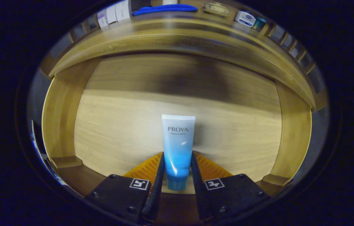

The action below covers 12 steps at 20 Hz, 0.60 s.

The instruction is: Pull open the drawer, take out the items inside it, and place them on the countertop above the cabinet.

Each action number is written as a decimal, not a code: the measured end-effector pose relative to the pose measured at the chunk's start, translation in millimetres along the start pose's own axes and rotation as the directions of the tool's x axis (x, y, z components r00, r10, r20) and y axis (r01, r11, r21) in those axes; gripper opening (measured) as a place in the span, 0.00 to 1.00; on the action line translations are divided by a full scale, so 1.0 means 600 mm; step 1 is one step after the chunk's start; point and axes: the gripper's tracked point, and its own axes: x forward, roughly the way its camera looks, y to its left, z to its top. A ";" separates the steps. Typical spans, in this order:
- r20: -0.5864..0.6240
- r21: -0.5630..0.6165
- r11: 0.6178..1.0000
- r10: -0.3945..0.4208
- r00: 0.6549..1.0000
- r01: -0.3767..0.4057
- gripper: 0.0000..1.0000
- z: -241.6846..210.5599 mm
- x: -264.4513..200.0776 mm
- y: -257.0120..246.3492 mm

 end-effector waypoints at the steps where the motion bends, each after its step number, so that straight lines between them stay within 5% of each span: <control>1: -0.001 -0.008 1.000 0.007 1.000 -0.007 0.49 -0.006 0.006 0.000; 12: 0.130 0.016 0.995 0.099 0.986 -0.102 0.42 0.008 -0.125 -0.015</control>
